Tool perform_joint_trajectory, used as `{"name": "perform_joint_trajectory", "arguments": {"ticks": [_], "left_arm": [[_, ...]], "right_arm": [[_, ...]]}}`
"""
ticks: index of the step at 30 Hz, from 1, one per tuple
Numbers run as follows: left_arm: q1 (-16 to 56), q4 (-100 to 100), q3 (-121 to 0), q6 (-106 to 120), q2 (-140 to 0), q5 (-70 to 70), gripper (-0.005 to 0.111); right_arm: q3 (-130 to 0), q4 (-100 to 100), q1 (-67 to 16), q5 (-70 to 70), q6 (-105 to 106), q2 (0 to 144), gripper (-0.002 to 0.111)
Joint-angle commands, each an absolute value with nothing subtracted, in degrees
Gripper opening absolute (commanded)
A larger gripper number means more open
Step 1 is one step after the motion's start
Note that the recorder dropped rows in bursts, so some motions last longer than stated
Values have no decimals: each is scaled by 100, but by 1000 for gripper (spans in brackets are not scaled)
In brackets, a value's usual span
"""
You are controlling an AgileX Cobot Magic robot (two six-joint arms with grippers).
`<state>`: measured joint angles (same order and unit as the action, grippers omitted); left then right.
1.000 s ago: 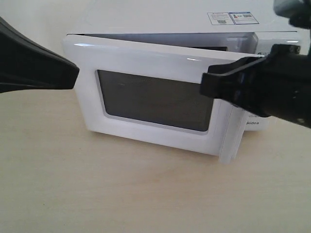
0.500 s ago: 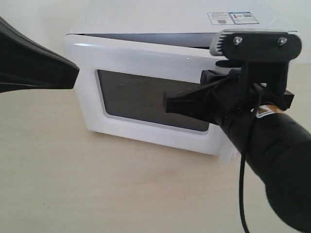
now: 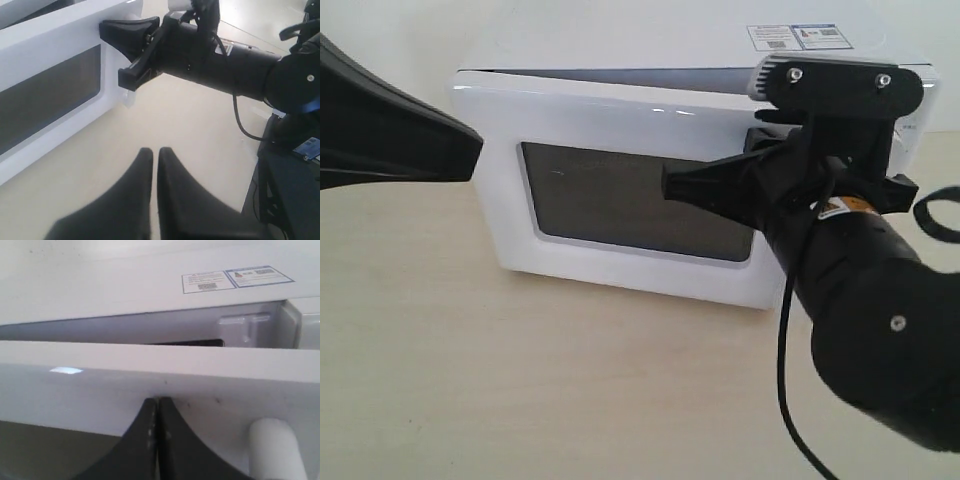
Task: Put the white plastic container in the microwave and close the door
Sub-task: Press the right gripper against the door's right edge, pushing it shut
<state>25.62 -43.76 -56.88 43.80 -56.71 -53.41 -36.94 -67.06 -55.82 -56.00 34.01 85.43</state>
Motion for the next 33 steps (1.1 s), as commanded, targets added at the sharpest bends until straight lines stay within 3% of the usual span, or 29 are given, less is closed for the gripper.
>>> {"name": "perform_joint_trajectory", "arguments": {"ticks": [1, 19, 33], "left_arm": [[2591, -4395, -5658, 4337, -5640, -5294, 4], [2591, -4394, -5658, 4337, -5640, -5245, 4], [2591, -4394, -5658, 4337, -5640, -5228, 4]], "right_arm": [[-3875, -6565, -5212, -5202, 3396, 8535, 0], [-4029, -6055, -4453, -4814, 3503, 8535, 0], [-4502, -6092, -4455, -4733, 3717, 8937, 0]]}}
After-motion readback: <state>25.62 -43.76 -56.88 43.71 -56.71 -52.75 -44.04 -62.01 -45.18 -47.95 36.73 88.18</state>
